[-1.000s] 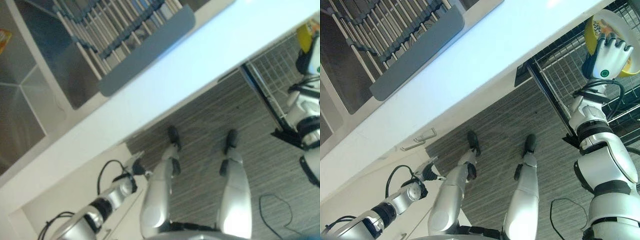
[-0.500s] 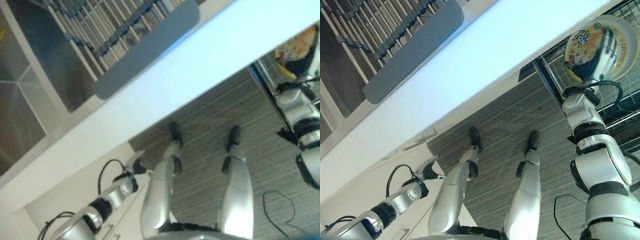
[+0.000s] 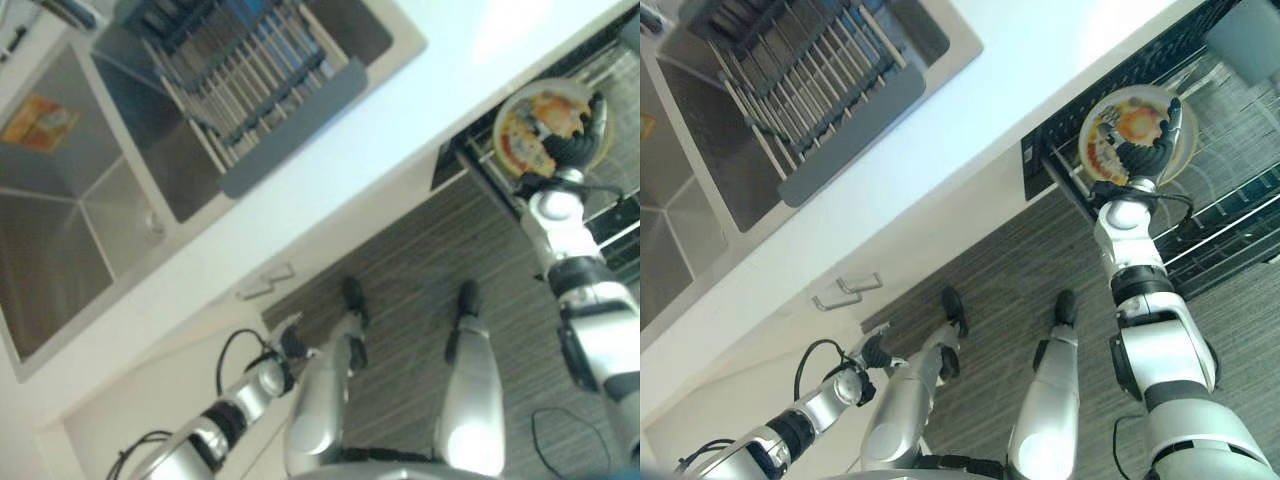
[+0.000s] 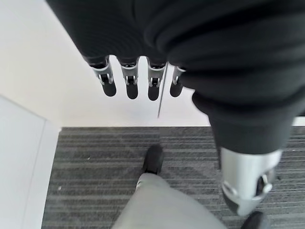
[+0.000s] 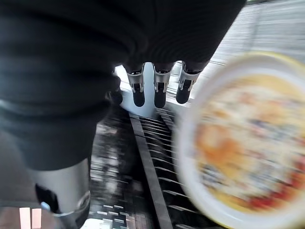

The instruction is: Place the dishes in the dishwasher.

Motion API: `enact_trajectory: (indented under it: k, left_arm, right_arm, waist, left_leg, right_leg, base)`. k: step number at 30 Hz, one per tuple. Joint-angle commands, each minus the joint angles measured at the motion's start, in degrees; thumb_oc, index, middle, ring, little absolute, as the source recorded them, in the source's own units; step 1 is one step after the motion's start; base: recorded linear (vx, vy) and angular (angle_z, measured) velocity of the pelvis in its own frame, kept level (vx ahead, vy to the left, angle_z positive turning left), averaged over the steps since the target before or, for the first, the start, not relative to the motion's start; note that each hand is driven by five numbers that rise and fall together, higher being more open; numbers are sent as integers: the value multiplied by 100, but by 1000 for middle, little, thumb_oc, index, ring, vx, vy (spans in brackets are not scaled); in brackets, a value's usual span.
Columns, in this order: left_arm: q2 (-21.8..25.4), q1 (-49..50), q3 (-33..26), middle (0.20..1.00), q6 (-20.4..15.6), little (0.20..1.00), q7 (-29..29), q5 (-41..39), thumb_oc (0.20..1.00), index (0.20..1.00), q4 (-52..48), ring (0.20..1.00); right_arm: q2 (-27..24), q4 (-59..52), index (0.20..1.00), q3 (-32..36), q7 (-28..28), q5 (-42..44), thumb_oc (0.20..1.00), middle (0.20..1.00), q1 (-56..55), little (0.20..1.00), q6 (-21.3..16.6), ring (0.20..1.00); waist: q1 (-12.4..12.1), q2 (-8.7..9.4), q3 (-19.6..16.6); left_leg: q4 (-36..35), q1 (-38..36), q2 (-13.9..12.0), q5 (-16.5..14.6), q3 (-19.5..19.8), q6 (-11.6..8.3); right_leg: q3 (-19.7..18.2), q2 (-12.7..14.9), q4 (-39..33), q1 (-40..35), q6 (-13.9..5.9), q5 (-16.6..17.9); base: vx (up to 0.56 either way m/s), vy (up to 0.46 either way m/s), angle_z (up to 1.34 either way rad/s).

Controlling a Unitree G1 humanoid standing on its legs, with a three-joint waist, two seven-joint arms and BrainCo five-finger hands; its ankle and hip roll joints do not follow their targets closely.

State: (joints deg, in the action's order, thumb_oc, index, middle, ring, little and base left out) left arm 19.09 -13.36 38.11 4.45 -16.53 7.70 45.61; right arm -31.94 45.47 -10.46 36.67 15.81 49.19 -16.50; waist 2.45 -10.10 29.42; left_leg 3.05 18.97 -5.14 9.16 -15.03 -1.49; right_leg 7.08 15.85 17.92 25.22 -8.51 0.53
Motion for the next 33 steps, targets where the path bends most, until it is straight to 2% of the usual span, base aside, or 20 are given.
enact_trajectory:
  k: [1,2,4,9,12,13,14,15,18,19,22,25,27,29,31,33]
  left_arm:
    - [-36,236,-128,1000,-9,1000,1,49,1000,1000,618,1000]
    - [-51,278,-233,1000,-8,1000,-7,31,1000,1000,757,1000]
    - [-89,268,-379,1000,9,1000,24,-11,1000,1000,979,1000]
    - [-330,466,-766,1000,67,1000,185,-127,1000,1000,1446,1000]
    - [-423,672,-1014,1000,119,1000,213,-159,1000,1000,1559,1000]
    - [-443,768,-1090,1000,60,1000,182,-184,1000,1000,1590,1000]
    - [-488,934,-1192,1000,-99,1000,114,-221,1000,1000,1649,1000]
    - [-542,1259,-1414,1000,-315,1000,-9,-219,1000,1000,1643,1000]
    - [-584,1544,-1594,1000,-496,1000,-115,-27,1000,1000,1594,1000]
    - [-526,1729,-1761,1000,-561,1000,-74,99,1000,1000,1598,1000]
    - [-438,1853,-1819,1000,-599,1000,40,119,1000,1000,1675,1000]
    - [-367,1841,-1711,1000,-602,1000,145,-12,1000,1000,1842,1000]
    - [-346,1785,-1578,1000,-562,1000,225,-64,1000,1000,1934,1000]
    - [-351,1762,-1531,1000,-487,1000,255,-84,1000,1000,1921,1000]
    - [-336,1707,-1415,1000,-385,1000,322,-77,1000,1000,1904,1000]
    - [-324,1632,-1324,1000,-386,1000,352,-55,1000,1000,1917,1000]
  right_arm:
    - [-135,-355,1000,213,564,-251,1000,1000,-55,1000,51,1000]
    - [-93,-797,1000,274,617,-246,1000,1000,-222,1000,191,1000]
    - [-35,-1396,1000,336,670,-422,1000,1000,-487,1000,304,1000]
    - [66,-2960,1000,405,910,-516,1000,1000,-1377,1000,859,1000]
    - [40,-3670,1000,597,990,-317,1000,1000,-2112,1000,955,1000]
    - [25,-3833,1000,708,986,-289,1000,1000,-2364,1000,807,1000]
    - [-7,-4059,1000,887,913,-256,1000,1000,-2718,1000,259,1000]
    - [-66,-4692,1000,1473,992,-740,1000,1000,-3674,1000,-580,1000]
    - [-61,-5112,1000,2176,635,-417,1000,1000,-4565,1000,-1204,1000]
    - [29,-5019,1000,2747,196,339,1000,1000,-5108,1000,-1344,1000]
    - [317,-4489,1000,3161,-432,1734,1000,1000,-5353,1000,-1651,1000]
    - [593,-3659,1000,3525,-536,2770,1000,1000,-5459,1000,-1732,1000]
    - [716,-2942,1000,3685,-727,3518,1000,1000,-5464,1000,-1667,1000]
    - [780,-2684,1000,3709,-999,3921,1000,1000,-5471,1000,-1494,1000]
    - [779,-2042,1000,3559,-1585,4241,1000,1000,-5367,1000,-1195,1000]
    - [729,-1606,1000,3365,-1918,4679,1000,1000,-5113,1000,-934,1000]
  waist:
    - [146,180,37]
    - [202,320,37]
    - [258,484,-22]
    - [460,759,-420]
    - [628,877,-598]
    - [685,905,-659]
    - [758,938,-752]
    - [935,996,-1045]
    - [1089,1009,-1261]
    - [1188,1020,-1383]
    - [1241,1035,-1455]
    - [1262,998,-1531]
    - [1217,944,-1550]
    - [1185,915,-1539]
    - [1065,838,-1489]
    - [953,748,-1445]
  left_leg:
    - [684,-457,-498,-1184,-20,-398]
    - [714,-651,-576,-1212,-59,-394]
    - [743,-879,-667,-1236,-61,-390]
    - [762,-1255,-785,-1310,-89,-378]
    - [746,-1407,-830,-1343,-150,-356]
    - [735,-1457,-840,-1356,-168,-346]
    - [724,-1538,-837,-1393,-184,-319]
    - [547,-1774,-858,-1384,-282,-311]
    - [440,-1931,-884,-1389,-351,-311]
    - [438,-1999,-893,-1425,-409,-317]
    - [470,-2044,-923,-1446,-466,-315]
    - [494,-2110,-946,-1464,-496,-314]
    - [493,-2120,-947,-1437,-448,-333]
    - [508,-2100,-949,-1419,-409,-343]
    - [582,-2001,-920,-1385,-258,-367]
    - [624,-1842,-916,-1312,-139,-402]
  right_leg:
    - [106,-103,754,-214,91,-1105]
    - [112,-146,729,-453,108,-1119]
    - [112,-226,707,-741,153,-1156]
    - [22,-457,506,-1268,276,-1253]
    - [-65,-538,411,-1460,311,-1277]
    - [-101,-561,376,-1518,317,-1283]
    - [-162,-596,307,-1622,324,-1296]
    - [-260,-636,122,-1854,281,-1308]
    - [-296,-658,14,-1998,255,-1310]
    - [-285,-675,-10,-2083,252,-1337]
    - [-212,-660,-40,-2171,260,-1347]
    - [-145,-655,-35,-2276,299,-1393]
    - [-89,-660,16,-2314,334,-1439]
    - [-57,-655,52,-2319,355,-1460]
    - [27,-630,177,-2291,410,-1522]
    - [83,-626,269,-2191,448,-1532]
  base:
    - [82,-82,-20]
    - [89,-99,-26]
    - [89,-93,-35]
    - [129,-55,-20]
    - [124,-20,-8]
    - [130,-14,-16]
    - [313,-45,-24]
    - [323,-54,-24]
    - [202,-52,-18]
    - [125,-75,-9]
    - [93,-86,-6]
    - [144,-92,1]
    - [143,-90,4]
    - [81,-51,10]
    - [55,-35,11]
    - [-14,-11,14]
